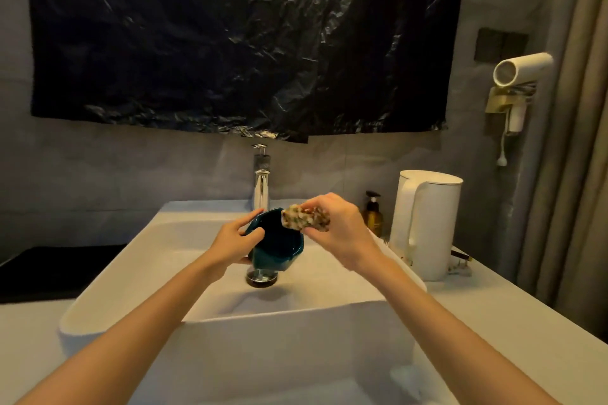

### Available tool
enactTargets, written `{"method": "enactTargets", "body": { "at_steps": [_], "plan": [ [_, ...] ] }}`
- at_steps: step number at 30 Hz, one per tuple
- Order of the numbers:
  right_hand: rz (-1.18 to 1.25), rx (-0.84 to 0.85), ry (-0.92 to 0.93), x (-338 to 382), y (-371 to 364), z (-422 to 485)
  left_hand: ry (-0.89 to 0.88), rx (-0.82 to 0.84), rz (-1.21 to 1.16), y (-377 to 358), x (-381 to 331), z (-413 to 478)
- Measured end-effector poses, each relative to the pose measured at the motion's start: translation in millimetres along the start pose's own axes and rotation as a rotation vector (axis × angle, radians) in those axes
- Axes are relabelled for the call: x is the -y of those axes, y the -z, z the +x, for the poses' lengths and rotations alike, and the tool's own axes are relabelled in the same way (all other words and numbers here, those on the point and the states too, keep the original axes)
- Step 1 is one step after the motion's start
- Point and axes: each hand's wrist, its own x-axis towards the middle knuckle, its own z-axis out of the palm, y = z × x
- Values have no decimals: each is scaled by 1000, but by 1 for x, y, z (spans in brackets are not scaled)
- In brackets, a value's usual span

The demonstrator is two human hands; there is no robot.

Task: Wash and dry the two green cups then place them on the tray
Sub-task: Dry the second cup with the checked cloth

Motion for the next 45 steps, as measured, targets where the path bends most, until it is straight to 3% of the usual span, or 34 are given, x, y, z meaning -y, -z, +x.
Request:
{"method": "enactTargets", "body": {
  "at_steps": [4, 14, 18, 25, 33, 39, 45],
  "plan": [
    [-143, 106, 11, 2, -54, 24, -11, -10, 17, 6, -4, 13],
    [-415, -51, 88, -11, -99, 65, -46, 93, 26, 28, 5, 44],
    [-276, -165, 203, -19, -101, 64, -106, 125, 27, 28, 8, 48],
    [-147, -24, 271, -16, -102, 59, -164, 133, 18, 32, 13, 48],
    [-560, -216, 380, -13, -102, 60, -186, 144, 87, 29, 14, 45],
    [-744, -65, 323, -12, -104, 60, -195, 10, 37, 30, 16, 44],
    [-438, 102, 450, -17, -104, 56, -241, -92, 60, 38, 16, 46]
  ]
}}
